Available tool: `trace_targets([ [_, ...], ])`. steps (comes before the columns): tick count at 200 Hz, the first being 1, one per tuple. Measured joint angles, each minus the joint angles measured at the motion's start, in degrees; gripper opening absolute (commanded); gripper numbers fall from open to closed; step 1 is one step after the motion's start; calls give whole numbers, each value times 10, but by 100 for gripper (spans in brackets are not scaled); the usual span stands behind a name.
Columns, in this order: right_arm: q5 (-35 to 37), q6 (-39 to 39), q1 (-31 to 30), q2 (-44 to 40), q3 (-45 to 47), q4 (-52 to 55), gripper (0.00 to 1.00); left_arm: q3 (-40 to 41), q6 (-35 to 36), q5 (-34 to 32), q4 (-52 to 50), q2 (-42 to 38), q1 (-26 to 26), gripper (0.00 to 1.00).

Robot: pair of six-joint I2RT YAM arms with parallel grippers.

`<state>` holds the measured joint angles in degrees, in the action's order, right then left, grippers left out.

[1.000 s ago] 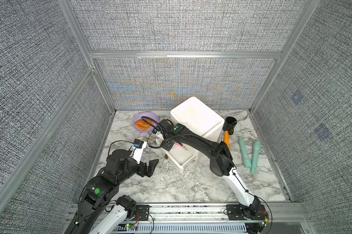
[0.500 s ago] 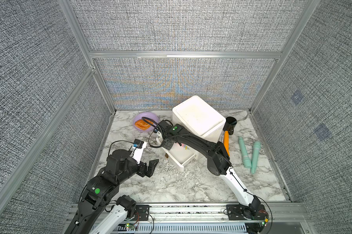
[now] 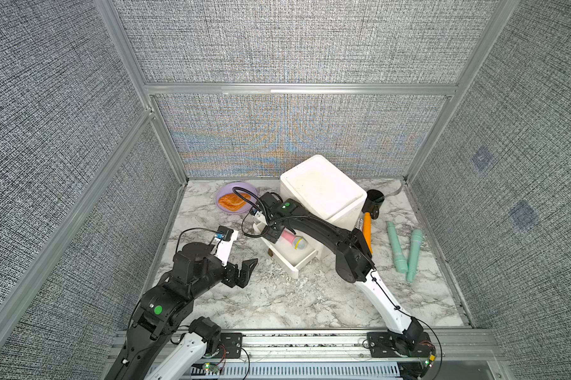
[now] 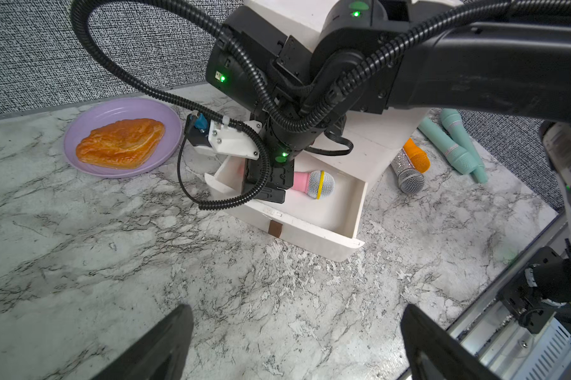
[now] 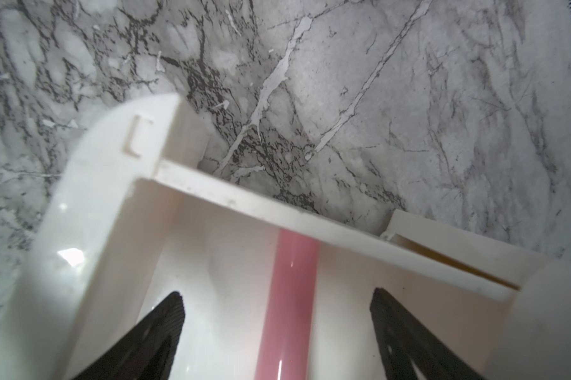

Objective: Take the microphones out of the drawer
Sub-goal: Pick up the microphone from the drawer.

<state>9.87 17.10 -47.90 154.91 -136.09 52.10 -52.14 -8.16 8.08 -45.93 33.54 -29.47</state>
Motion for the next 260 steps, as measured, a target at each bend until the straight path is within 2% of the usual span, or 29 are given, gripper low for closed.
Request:
trace_targets([
  [34, -9, -2, 2, 0, 5, -4, 68, 0, 0, 0, 0, 0, 0, 100],
  [92, -31, -14, 3, -4, 16, -7, 47, 0, 0, 0, 0, 0, 1, 100],
  [159, -35, -44, 3, -1, 28, -10, 34, 1, 0, 0, 0, -3, 3, 100],
  [178, -37, -58, 3, 0, 31, -10, 21, 1, 0, 0, 0, -3, 4, 100],
  [214, -47, -85, 3, -3, 46, -15, 20, 1, 2, 1, 0, -4, 5, 100],
  [233, -50, -99, 3, -2, 51, -16, 12, 1, 2, 1, 0, -4, 6, 100],
  [260, -56, -112, 3, -5, 65, -25, 10, 2, 2, 5, 0, -8, 7, 100],
])
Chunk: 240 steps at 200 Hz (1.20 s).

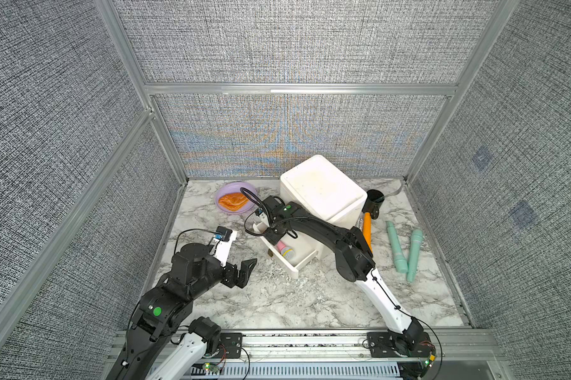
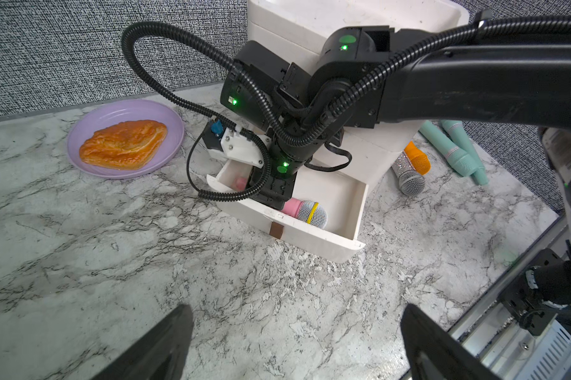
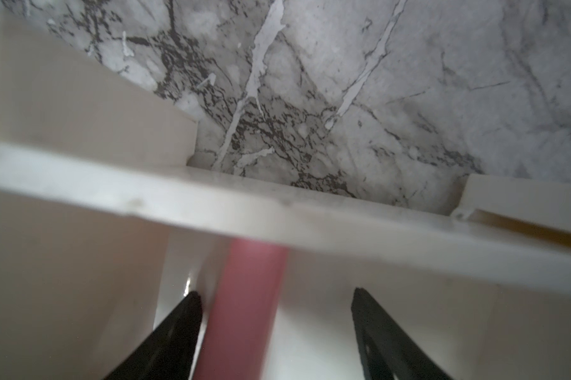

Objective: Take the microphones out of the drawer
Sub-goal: Pick up the microphone from the drawer.

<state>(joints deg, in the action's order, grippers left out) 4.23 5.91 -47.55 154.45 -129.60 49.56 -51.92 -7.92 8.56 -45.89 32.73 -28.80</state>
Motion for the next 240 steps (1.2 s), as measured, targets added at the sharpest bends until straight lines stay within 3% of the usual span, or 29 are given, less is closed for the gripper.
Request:
trace_targets([
  [21, -5, -6, 0, -5, 12, -8, 0, 1, 0, 2, 0, -1, 0, 100],
  [111, -64, 3, -8, -31, 33, 15, 0, 1, 0, 4, 0, -2, 4, 100],
  [240, -40, 5, -5, -111, 51, 49, 0, 1, 0, 6, 0, 0, 13, 100],
])
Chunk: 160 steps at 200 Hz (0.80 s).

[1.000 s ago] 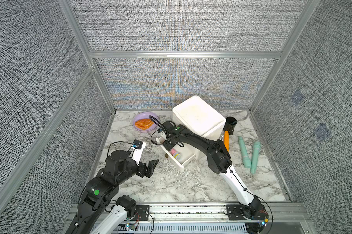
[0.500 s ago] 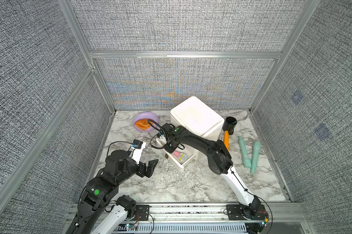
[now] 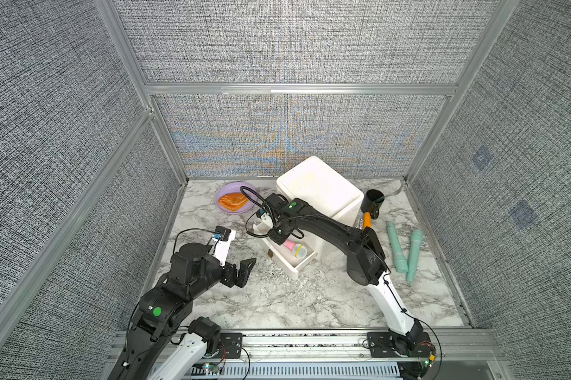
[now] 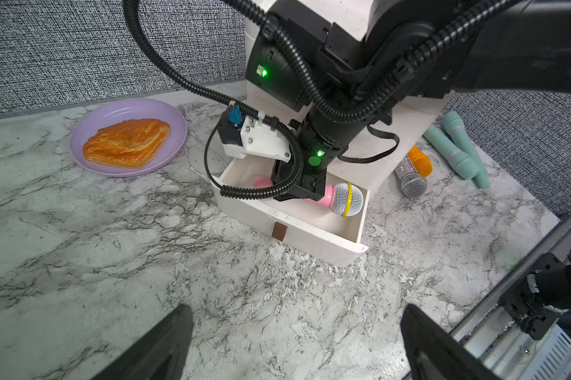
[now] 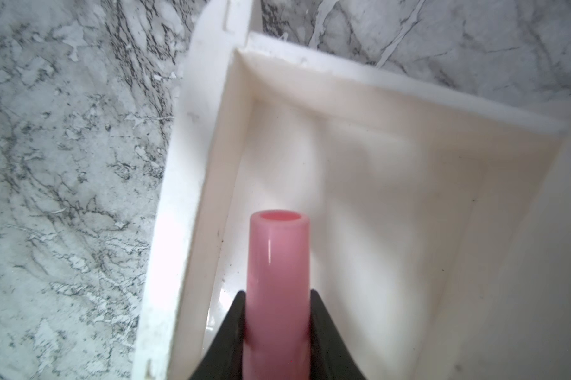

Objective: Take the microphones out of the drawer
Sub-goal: Pick up the microphone from the drawer.

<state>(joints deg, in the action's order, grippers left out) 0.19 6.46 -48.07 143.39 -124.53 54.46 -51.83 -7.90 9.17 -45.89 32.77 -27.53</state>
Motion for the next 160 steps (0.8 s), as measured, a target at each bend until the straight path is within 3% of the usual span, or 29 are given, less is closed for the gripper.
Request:
trace_targets([
  [93, -38, 4, 5, -71, 29, -39, 0, 0, 2, -1, 0, -9, 4, 100],
  [160, -96, -7, -28, -208, 205, -106, 0, 0, 2, -7, 2, -16, 9, 100],
])
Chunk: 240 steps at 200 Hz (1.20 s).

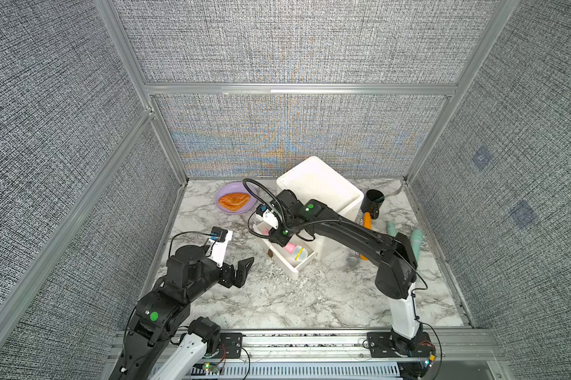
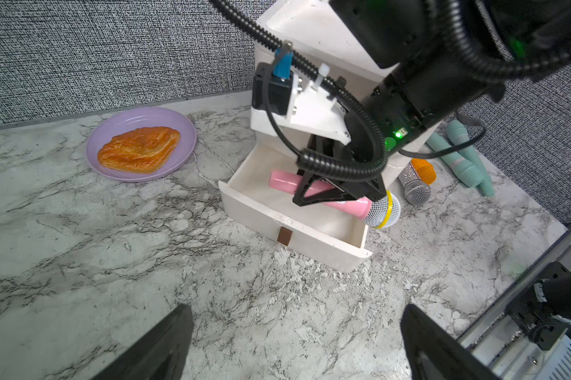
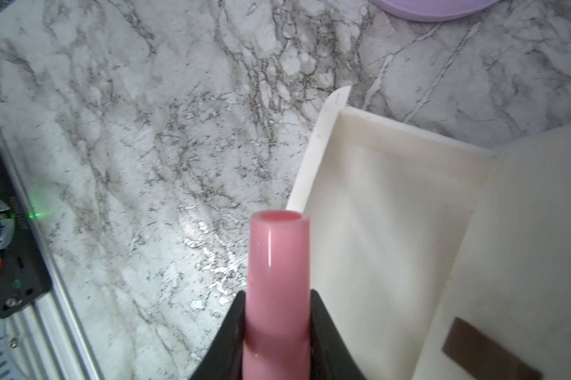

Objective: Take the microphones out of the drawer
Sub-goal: Pick up the microphone from the drawer, then place the microphone at the center of the board.

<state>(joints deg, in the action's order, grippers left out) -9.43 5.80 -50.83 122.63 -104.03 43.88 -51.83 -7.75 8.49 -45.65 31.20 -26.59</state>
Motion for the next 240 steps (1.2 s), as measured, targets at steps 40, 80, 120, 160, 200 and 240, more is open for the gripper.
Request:
trace_targets([
  [40, -16, -27, -7, -111, 121, -33, 0, 0, 0, 8, 4, 0, 2, 100],
  [80, -22, -39, -12, -207, 163, -46, 0, 1, 2, 20, 6, 5, 4, 100],
  [120, -30, -44, 24, -280, 175, -42, 0, 1, 2, 21, 6, 12, 5, 100],
  [160, -36, -49, 94, -345, 183, -40, 0, 1, 2, 22, 6, 18, 5, 100],
  [200, -38, -52, 220, -410, 235, -43, 0, 3, 2, 20, 9, 35, 5, 100],
  [240, -40, -60, 366, -469, 306, -70, 0, 0, 2, 21, 10, 55, 6, 100],
])
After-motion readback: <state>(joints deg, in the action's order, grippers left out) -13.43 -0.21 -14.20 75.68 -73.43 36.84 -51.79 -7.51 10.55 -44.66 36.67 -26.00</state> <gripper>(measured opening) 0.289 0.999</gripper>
